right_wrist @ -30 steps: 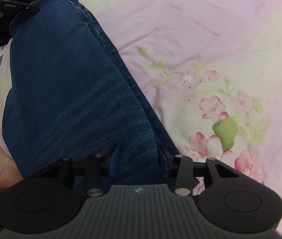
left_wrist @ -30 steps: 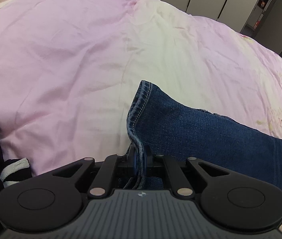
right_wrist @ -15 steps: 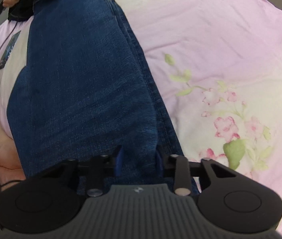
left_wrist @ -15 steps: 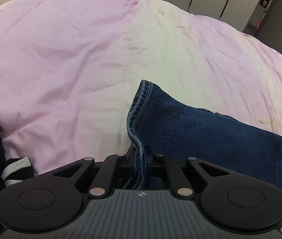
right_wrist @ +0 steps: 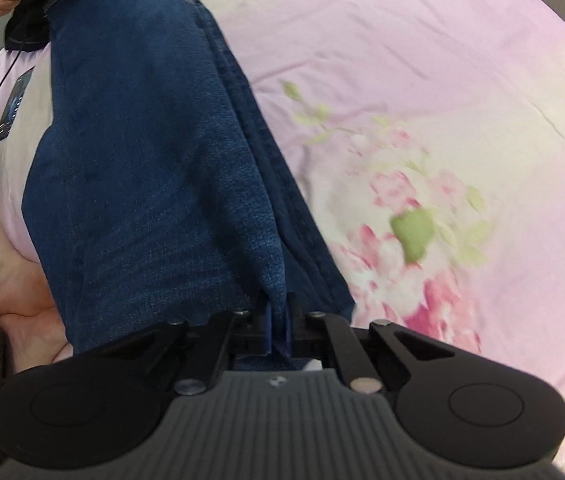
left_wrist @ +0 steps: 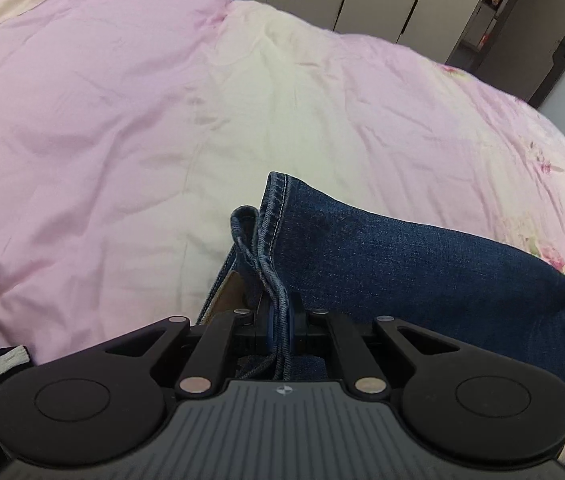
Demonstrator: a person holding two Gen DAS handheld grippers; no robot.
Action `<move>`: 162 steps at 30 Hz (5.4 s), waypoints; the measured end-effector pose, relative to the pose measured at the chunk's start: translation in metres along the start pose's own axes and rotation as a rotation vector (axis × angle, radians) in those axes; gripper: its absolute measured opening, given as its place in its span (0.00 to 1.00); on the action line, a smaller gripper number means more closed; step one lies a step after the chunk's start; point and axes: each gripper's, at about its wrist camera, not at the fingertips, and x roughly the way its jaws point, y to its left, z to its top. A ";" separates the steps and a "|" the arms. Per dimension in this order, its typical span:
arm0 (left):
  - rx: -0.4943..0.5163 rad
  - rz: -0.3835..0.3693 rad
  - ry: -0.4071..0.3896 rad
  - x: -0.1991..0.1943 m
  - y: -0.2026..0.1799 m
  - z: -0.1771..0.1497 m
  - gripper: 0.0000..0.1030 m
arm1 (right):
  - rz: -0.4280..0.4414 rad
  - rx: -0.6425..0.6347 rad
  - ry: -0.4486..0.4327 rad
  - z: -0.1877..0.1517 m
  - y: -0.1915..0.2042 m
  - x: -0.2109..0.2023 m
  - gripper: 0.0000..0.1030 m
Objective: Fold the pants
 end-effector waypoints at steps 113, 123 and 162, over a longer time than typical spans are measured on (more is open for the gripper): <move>0.707 0.001 0.027 0.091 -0.221 -0.032 0.10 | 0.263 1.182 -0.683 -0.164 0.046 0.072 0.16; 0.837 -0.169 0.120 0.012 -0.199 -0.109 0.10 | 0.354 1.151 -0.694 -0.138 0.060 0.011 0.09; 0.022 -0.038 -0.140 -0.037 0.067 -0.102 0.11 | 0.425 0.965 -0.552 0.270 0.213 0.029 0.07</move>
